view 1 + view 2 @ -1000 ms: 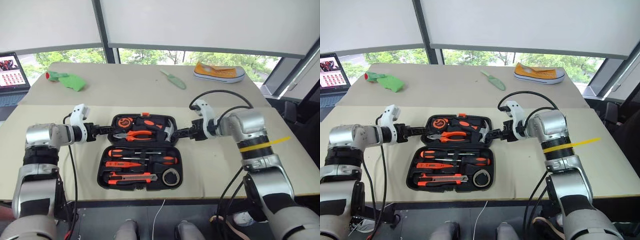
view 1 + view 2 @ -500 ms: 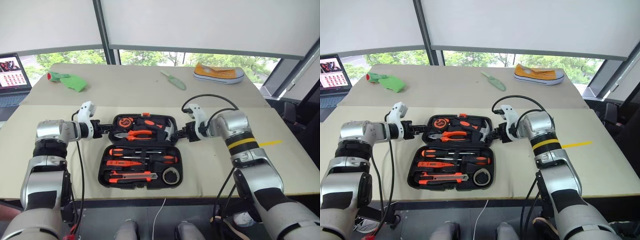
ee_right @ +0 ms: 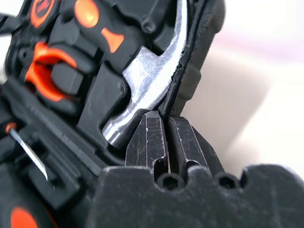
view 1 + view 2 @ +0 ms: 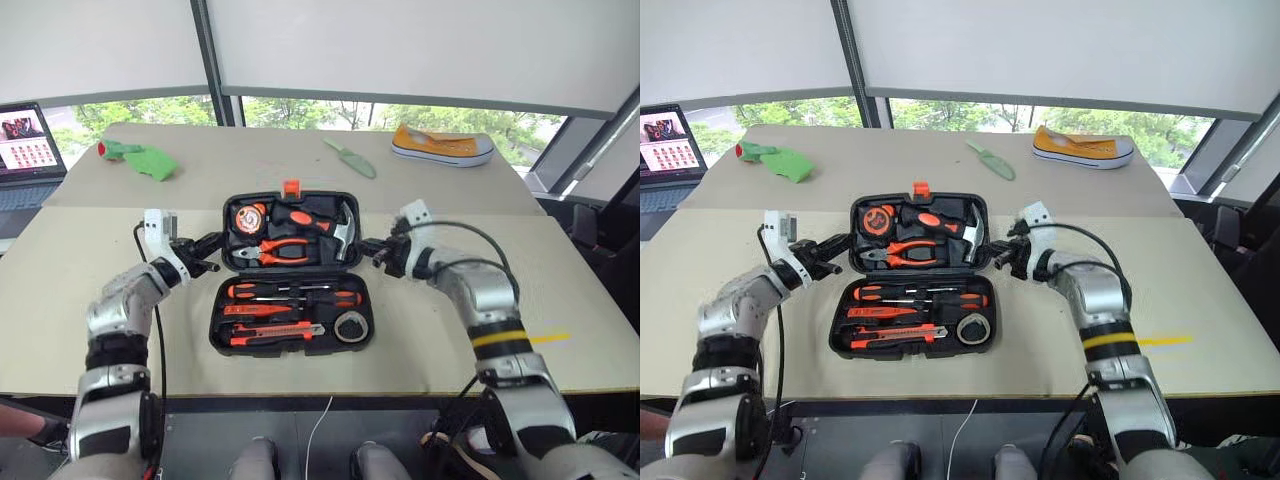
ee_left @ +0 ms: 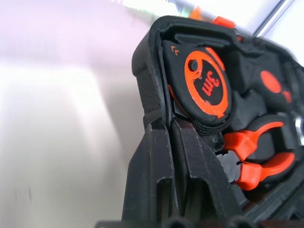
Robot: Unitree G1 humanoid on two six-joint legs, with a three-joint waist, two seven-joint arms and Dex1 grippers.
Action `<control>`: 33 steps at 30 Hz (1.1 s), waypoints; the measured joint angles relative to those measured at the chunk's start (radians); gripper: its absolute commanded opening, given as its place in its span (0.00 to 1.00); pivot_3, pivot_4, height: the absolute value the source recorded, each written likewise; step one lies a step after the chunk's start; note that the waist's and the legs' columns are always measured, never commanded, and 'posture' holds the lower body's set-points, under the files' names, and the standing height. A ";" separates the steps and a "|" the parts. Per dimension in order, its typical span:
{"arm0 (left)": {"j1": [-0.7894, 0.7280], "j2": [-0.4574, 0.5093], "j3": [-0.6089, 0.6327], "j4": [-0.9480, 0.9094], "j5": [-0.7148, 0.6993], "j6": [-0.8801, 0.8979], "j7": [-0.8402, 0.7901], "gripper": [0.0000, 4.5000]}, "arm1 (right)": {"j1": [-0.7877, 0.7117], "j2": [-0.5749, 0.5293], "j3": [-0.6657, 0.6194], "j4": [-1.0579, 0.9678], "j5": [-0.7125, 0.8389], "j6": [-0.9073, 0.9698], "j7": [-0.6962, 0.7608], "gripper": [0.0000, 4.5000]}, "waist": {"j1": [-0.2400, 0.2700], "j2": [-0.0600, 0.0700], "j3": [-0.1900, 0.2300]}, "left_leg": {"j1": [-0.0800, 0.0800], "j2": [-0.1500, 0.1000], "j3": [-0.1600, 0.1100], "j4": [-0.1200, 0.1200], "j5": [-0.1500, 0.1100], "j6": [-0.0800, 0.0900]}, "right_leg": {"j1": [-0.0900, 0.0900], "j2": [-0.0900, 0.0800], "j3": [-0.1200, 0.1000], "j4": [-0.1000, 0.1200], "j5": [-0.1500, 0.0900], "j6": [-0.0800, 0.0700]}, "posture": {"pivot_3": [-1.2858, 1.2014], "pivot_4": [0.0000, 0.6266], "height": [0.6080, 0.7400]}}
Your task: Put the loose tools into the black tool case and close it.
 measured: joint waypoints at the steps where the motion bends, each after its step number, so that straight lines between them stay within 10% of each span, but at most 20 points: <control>1: 0.031 -0.001 -0.004 -0.026 0.007 -0.061 -0.013 0.00 | 0.032 -0.012 0.017 -0.016 -0.026 -0.093 0.008 0.02 | 0.000 0.000 0.000 | 0.000 0.000 0.000 0.000 0.000 0.000 | 0.000 0.000 0.000 0.000 0.000 0.000 | 0.52 0.24 1.00; 11: 0.367 0.033 -0.038 -0.257 0.093 -0.512 -0.099 0.00 | 0.261 -0.193 0.124 0.078 -0.410 -1.090 -0.141 0.02 | -0.001 0.001 0.000 | 0.017 -0.001 0.004 -0.004 0.000 0.000 | 0.014 -0.003 0.002 -0.003 0.000 0.000 | 0.52 0.24 1.00; 13: 0.422 0.046 -0.042 -0.274 0.099 -0.549 -0.111 0.15 | 0.276 -0.206 0.133 0.124 -0.494 -1.208 -0.221 0.00 | -0.001 0.001 0.000 | 0.022 0.000 0.005 -0.004 0.000 0.000 | 0.018 -0.003 0.002 -0.004 -0.001 0.000 | 0.52 0.24 1.00; 22: 0.528 0.121 0.017 -0.210 0.075 -0.487 -0.086 0.85 | 0.393 -0.312 0.121 0.161 -0.447 -1.235 -0.223 0.67 | 0.004 0.000 0.000 | 0.025 0.001 0.007 -0.005 0.000 0.001 | 0.025 -0.004 0.002 -0.011 -0.001 -0.001 | 0.52 0.24 1.00; 25: 0.487 0.157 0.035 -0.191 0.051 -0.433 -0.089 0.82 | 0.455 -0.374 0.086 0.106 -0.351 -1.200 -0.178 0.60 | 0.000 0.000 0.000 | 0.026 0.001 0.007 -0.007 0.000 0.001 | 0.025 -0.004 0.002 -0.011 0.000 0.000 | 0.52 0.24 1.00; 33: 0.200 0.206 -0.074 -0.040 0.092 -0.339 -0.153 0.23 | 0.782 -0.569 0.054 -0.367 0.155 -0.735 0.144 0.01 | 0.007 -0.001 0.000 | 0.027 0.002 0.006 -0.009 0.000 0.001 | 0.026 -0.002 0.001 -0.012 -0.001 0.000 | 0.52 0.24 1.00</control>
